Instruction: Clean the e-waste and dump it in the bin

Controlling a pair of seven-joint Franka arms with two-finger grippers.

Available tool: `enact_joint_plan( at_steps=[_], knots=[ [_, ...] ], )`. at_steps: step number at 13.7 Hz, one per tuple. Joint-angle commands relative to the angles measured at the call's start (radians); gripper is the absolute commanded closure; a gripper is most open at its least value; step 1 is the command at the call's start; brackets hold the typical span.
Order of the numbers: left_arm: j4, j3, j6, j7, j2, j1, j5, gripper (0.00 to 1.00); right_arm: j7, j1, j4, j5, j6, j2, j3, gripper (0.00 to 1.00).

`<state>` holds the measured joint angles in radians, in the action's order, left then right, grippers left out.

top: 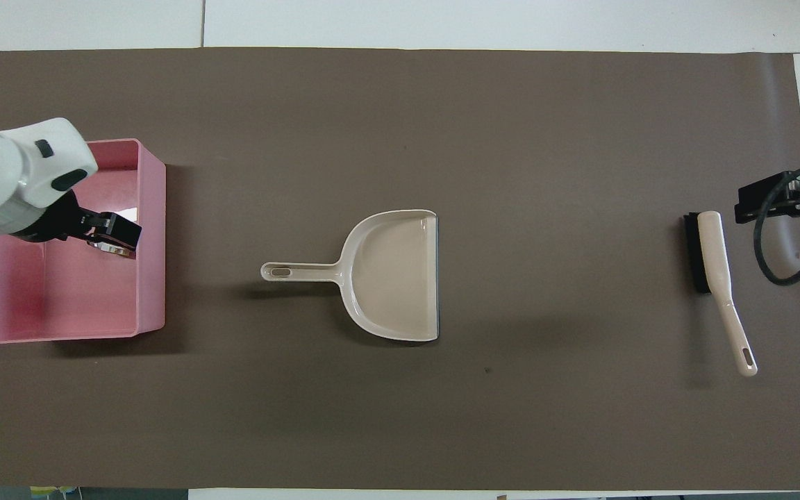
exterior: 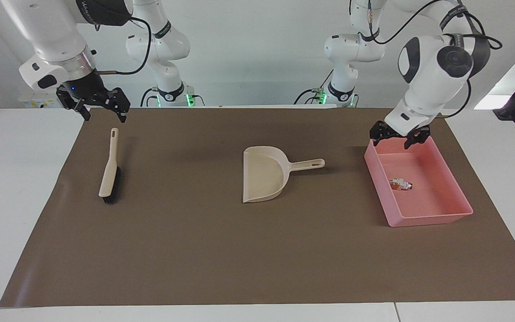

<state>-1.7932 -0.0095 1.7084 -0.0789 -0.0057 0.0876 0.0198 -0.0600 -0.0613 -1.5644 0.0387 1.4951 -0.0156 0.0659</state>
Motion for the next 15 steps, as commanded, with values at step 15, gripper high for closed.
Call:
enact_joint_plan(
  at_steps=[15],
  knots=[
    [0.183, -0.001, -0.220, 0.031, -0.028, -0.138, -0.072, 0.00, -0.004, 0.005, -0.006, -0.020, 0.002, -0.006, 0.000, 0.00]
  ],
)
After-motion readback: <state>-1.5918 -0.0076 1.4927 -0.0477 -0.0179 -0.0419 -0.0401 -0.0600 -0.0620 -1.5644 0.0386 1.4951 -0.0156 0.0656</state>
